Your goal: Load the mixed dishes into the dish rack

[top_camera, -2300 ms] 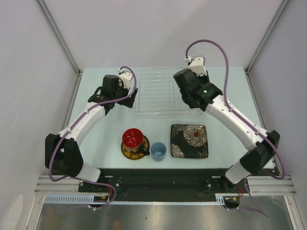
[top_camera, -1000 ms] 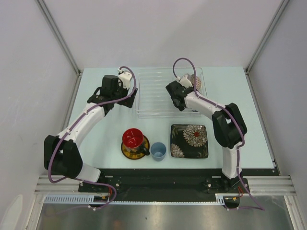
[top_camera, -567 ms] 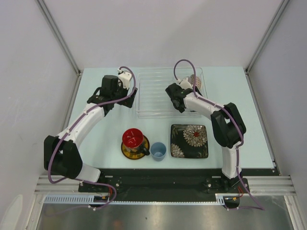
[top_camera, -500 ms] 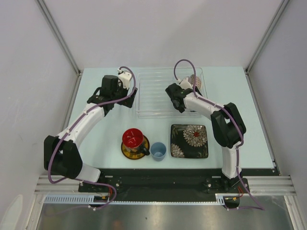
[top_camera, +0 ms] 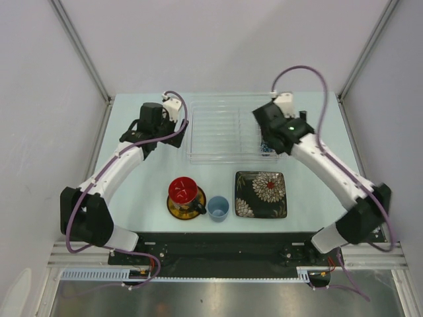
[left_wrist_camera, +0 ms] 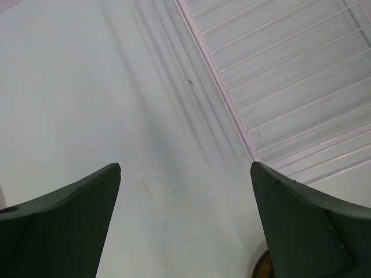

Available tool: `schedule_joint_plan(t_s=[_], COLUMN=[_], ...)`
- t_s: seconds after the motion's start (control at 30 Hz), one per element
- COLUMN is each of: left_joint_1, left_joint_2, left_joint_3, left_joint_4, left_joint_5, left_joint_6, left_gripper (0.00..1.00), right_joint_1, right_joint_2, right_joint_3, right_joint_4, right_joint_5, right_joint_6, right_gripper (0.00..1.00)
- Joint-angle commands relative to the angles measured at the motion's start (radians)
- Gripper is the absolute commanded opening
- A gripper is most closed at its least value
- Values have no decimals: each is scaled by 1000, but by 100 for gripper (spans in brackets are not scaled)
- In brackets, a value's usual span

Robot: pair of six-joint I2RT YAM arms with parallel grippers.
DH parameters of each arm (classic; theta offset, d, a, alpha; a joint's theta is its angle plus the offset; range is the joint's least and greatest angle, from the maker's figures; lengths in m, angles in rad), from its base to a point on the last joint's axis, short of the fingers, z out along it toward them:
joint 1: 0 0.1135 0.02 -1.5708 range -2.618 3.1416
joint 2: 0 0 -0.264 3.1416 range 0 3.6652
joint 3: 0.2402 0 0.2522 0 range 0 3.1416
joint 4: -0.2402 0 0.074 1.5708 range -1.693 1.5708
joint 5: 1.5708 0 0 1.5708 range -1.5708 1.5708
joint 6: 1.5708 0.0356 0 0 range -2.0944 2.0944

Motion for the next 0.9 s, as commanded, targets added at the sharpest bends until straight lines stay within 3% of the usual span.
schedule_joint_plan(t_s=[0.0, 0.17, 0.37, 0.47, 0.57, 0.87], left_joint_1=[4, -25, -277, -401, -452, -515], left_joint_2=[-49, -109, -56, -4, 27, 75], left_joint_3=[111, 209, 306, 279, 236, 93], left_joint_4=[2, -88, -242, -248, -227, -172], left_joint_5=[-7, 181, 186, 152, 142, 119], left_joint_6=[43, 46, 125, 164, 199, 388], left_gripper=[100, 100, 100, 100, 100, 100], right_joint_1=[-55, -95, -170, -199, -219, -374], right_joint_2=[-218, -388, -525, -557, -565, -511], right_joint_3=[-119, -372, -656, -723, -801, -966], right_joint_4=[-97, -94, -40, 10, 82, 302], right_joint_5=[-220, -510, -731, -789, -850, -1021], right_joint_6=[187, 362, 482, 488, 488, 436], right_gripper=[100, 100, 100, 100, 100, 100])
